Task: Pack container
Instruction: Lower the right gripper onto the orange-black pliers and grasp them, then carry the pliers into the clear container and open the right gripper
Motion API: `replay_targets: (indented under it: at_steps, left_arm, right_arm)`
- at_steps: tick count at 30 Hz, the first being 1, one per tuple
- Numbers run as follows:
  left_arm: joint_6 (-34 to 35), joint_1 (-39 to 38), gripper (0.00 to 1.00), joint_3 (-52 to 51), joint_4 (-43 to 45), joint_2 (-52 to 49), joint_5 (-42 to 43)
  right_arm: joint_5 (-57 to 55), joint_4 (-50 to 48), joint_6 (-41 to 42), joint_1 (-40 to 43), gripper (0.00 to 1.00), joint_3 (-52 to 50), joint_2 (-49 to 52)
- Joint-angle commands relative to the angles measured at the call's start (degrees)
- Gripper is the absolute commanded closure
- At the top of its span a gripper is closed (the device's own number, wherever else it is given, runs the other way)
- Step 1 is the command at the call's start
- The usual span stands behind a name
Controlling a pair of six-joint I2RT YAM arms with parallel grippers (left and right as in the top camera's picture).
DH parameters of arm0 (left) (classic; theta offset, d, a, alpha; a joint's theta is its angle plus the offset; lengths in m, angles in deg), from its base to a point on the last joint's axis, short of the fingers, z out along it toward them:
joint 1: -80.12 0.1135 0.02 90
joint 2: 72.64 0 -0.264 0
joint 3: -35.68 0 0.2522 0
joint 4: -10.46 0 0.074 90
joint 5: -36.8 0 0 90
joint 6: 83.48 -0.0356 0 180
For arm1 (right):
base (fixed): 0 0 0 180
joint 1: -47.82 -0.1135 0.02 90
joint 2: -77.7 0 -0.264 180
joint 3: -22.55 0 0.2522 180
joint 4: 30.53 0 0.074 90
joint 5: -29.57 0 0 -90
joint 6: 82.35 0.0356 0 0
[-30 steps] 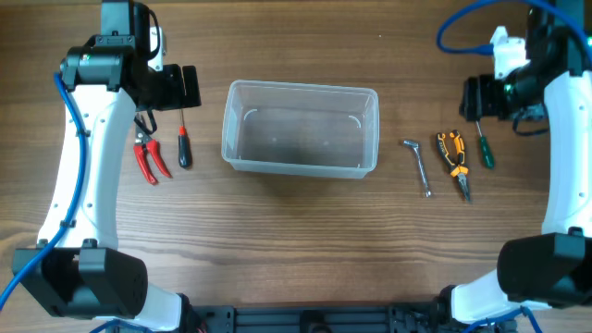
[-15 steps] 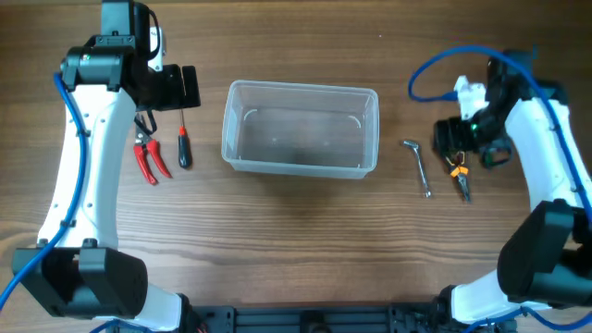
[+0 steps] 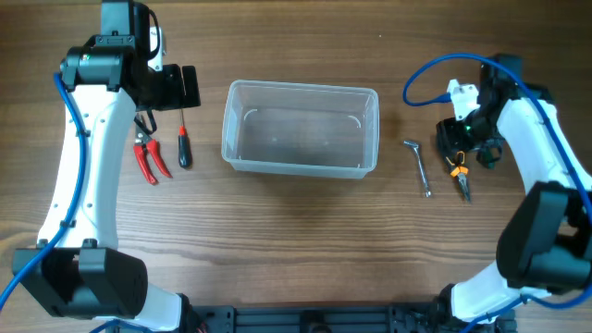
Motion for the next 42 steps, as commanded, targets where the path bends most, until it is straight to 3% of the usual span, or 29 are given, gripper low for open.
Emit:
replay_targets:
  at_steps: [1, 16, 25, 31, 37, 42]
  left_arm:
    - [-0.3, 0.5, 0.00, 0.8, 0.0, -0.7, -0.5]
    - [-0.3, 0.5, 0.00, 0.8, 0.0, -0.7, -0.5]
    - [-0.3, 0.5, 0.00, 0.8, 0.0, -0.7, -0.5]
    - [-0.3, 0.5, 0.00, 0.8, 0.0, -0.7, -0.5]
    - [-0.3, 0.5, 0.00, 0.8, 0.0, -0.7, -0.5]
    - [-0.3, 0.5, 0.00, 0.8, 0.0, -0.7, -0.5]
  right_arm:
    - [1.5, -1.2, -1.4, 0.0, 0.48, 0.2, 3.4]
    - [2.5, -3.7, -2.7, 0.0, 0.53, 0.2, 14.3]
    - [0.8, -3.5, -2.0, 0.0, 0.96, 0.2, 15.3]
    - [0.5, -2.2, -0.3, 0.0, 0.96, 2.2, 15.3]
    - [-0.1, 4.9, 0.5, 0.0, 0.96, 15.8, 15.1]
    - [0.2, 15.5, 0.5, -0.8, 0.96, 39.5, 14.2]
